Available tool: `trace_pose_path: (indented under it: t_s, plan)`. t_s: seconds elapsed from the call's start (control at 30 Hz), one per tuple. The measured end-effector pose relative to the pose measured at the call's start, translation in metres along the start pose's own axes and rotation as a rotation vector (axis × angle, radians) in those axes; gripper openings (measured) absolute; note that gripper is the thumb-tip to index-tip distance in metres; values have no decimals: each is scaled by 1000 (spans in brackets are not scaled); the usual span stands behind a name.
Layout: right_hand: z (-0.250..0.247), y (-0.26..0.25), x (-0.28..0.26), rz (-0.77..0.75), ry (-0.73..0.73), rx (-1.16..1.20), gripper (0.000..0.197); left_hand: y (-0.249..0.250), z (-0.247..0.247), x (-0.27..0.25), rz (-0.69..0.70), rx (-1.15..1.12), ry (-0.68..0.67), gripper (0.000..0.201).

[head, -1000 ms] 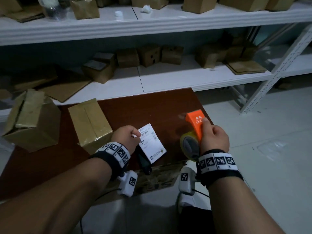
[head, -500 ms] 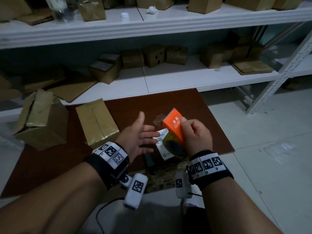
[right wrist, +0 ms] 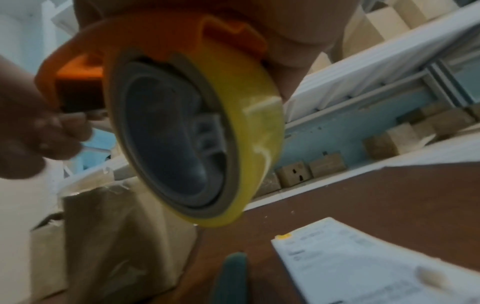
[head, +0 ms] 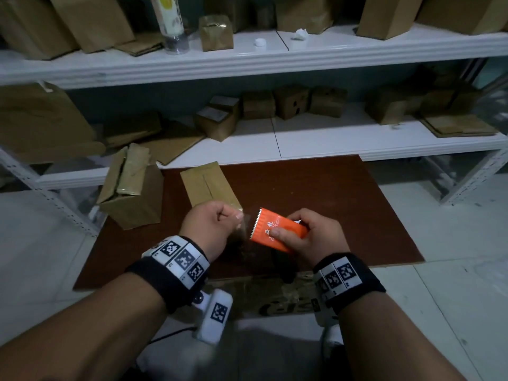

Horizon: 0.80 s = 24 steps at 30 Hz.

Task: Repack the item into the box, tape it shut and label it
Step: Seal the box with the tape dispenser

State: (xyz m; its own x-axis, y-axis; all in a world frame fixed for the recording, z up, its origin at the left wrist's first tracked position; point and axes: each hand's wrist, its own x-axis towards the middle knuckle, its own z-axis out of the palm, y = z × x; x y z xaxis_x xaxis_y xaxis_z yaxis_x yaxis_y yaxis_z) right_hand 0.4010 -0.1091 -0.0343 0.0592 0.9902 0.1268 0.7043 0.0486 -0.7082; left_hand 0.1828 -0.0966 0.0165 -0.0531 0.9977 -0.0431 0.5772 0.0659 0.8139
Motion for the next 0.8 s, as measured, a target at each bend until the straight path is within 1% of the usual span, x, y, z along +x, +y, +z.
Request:
trace_pose_path:
  t_s: [0.1,0.2,0.3,0.37,0.43,0.5,0.53,0.57,0.6,0.67,0.7,0.73,0.8]
  plan:
    - [-6,4,2,92,-35,-24,74,-4,-27,4,-15,-9,77,16]
    - [-9,2,-1,106,-23,-22,76,-6,-41,2,12,26,68,14]
    - [-11,-3,-5,112,-33,-61,73,-9,-48,2,28,62,111,14]
    - [-15,0,-5,158,-37,-100,65,-8,-54,3,30,75,145,14]
    - [-16,2,-4,197,-52,-146,60,-5,-56,0,41,112,140,14]
    - [-12,1,-4,204,-86,-222,62,2,-54,-9,81,157,113,13]
    - [-9,1,-3,207,-95,-254,64,7,-51,-15,138,206,93,12]
    - [-6,0,-3,213,-99,-279,66,14,-47,-23,228,286,65,12]
    - [-5,-1,-2,221,-101,-296,66,22,-42,-31,339,392,12,13]
    - [-3,-2,-1,235,-97,-306,64,37,-27,-44,568,604,-136,21]
    - [-3,-3,0,237,-91,-305,64,43,-19,-50,654,671,-184,25]
    - [-2,-2,0,241,-82,-310,63,46,-13,-55,709,688,-197,26]
    - [-3,3,2,295,-72,-356,62,50,-10,-63,758,586,-224,24]
